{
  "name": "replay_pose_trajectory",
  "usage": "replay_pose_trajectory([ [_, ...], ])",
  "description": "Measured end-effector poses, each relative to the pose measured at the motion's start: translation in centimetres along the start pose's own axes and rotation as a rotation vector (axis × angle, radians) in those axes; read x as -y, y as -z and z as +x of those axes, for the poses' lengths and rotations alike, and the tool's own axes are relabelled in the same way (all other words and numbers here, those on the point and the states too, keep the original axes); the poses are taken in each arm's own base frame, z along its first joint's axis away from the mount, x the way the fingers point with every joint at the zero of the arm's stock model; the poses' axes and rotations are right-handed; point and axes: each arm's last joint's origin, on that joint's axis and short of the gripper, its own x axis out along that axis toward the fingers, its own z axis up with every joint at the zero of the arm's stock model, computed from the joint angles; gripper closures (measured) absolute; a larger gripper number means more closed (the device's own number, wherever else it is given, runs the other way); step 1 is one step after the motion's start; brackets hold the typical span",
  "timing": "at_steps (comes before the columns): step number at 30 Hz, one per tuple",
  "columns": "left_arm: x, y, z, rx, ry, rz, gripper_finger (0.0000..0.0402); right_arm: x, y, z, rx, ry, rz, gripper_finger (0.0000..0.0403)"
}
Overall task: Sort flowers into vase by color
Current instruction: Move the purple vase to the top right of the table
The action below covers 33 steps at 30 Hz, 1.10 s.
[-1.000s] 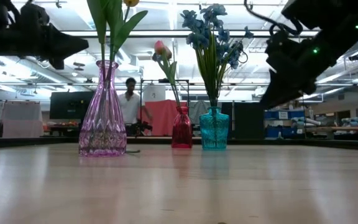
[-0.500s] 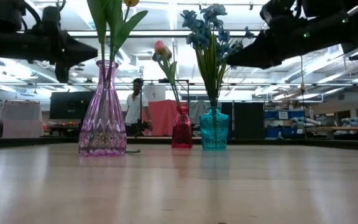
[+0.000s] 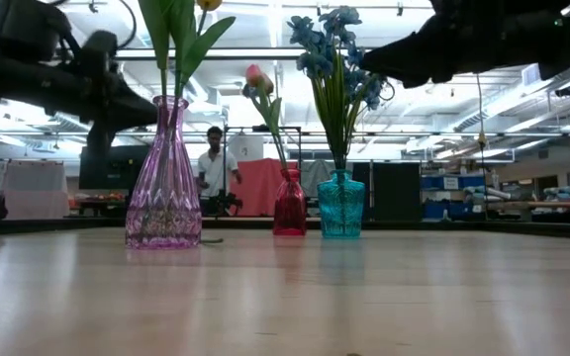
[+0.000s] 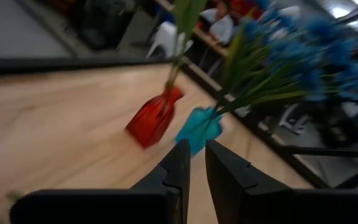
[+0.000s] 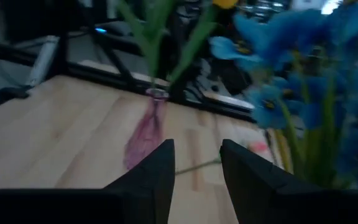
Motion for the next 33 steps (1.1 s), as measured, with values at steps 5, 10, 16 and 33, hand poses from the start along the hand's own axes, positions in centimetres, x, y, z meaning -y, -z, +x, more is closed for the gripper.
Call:
replay_pose_trajectory([
  [5, -0.2, 1.6, 1.1, -0.087, -0.112, -0.064, 0.0347, 1.2, 0.9, 0.4, -0.006, -0.128, 0.045, 0.0277],
  [10, -0.5, 3.4, 2.3, -0.182, -0.210, -0.176, 0.0347, 1.3, 3.1, 1.6, -0.111, -0.146, 0.147, 0.0293],
  [16, 0.4, 4.5, 3.4, -0.185, -0.184, -0.177, 0.0347, -1.2, 5.7, 3.3, -0.184, -0.125, 0.108, 0.0298],
  [33, 1.6, 3.4, 4.1, -0.065, -0.040, -0.017, 0.0347, -9.4, 5.6, 12.0, -0.074, 0.202, -0.009, 0.0288],
])
